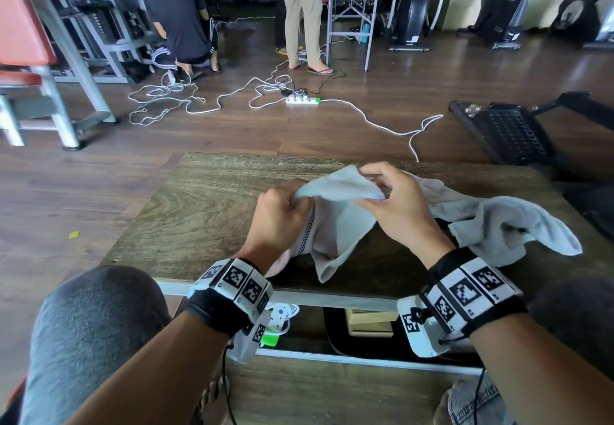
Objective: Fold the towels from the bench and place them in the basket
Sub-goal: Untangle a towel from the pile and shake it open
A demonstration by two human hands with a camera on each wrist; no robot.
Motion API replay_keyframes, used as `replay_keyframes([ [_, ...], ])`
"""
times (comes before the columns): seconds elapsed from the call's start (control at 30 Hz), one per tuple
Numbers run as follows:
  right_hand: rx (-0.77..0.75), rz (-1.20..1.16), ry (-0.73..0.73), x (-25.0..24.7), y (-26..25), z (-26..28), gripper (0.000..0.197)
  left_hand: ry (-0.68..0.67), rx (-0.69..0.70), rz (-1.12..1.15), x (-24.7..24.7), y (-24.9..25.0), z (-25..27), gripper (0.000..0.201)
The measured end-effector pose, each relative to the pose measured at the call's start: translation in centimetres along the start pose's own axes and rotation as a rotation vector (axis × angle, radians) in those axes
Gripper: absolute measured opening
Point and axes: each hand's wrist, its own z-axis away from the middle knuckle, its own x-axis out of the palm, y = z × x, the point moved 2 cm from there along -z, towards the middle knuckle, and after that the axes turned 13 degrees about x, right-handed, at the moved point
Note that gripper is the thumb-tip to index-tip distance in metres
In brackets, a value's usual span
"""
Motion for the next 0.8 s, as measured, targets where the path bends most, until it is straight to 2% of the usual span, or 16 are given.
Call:
replay_keyframes([
  [0.07, 0.037, 0.011, 0.04, -0.4, 0.3, -0.2, 0.034, 0.07, -0.006, -0.039, -0.3, -0.3, -0.1, 0.012],
  [0.13, 0.061, 0.007, -0.007, -0.2, 0.4, -0.2, 0.038, 0.081, -0.013, -0.042, -0.4, -0.6, -0.2, 0.012],
  [0.23, 0.06, 0.024, -0.127, 0.6, 0.1, 0.1, 0.053, 0.01, 0.012, 0.04, 0.1, -0.4, -0.1, 0.012],
  [0.33, 0.025, 0.052, -0.171, 1.2, -0.4, 0.6, 0.055, -0.065, 0.057, 0.064, 0.7, 0.1, 0.0, 0.012],
  [0.4, -0.019, 0.133, -0.205, 1.3, -0.6, 0.8, 0.043, -0.096, 0.065, 0.064, 0.8, 0.2, -0.1, 0.01],
  [0.5, -0.059, 0.216, -0.228, 1.3, -0.7, 0.9, 0.011, -0.103, 0.057, 0.028, 0.5, 0.0, 0.0, 0.009],
  [0.6, -0.048, 0.203, -0.073, 0.9, -0.3, 0.4, 0.01, -0.111, -0.009, -0.054, 0.1, -0.7, 0.1, 0.028],
  [0.73, -0.053, 0.094, 0.187, -0.4, -0.2, 0.1, 0.006, -0.137, -0.188, -0.146, -0.5, -1.7, 0.0, 0.029],
  [0.8, -0.014, 0.03, 0.241, -0.7, 0.1, -0.3, 0.007, -0.143, -0.252, -0.14, -0.9, -1.9, 0.1, 0.024],
])
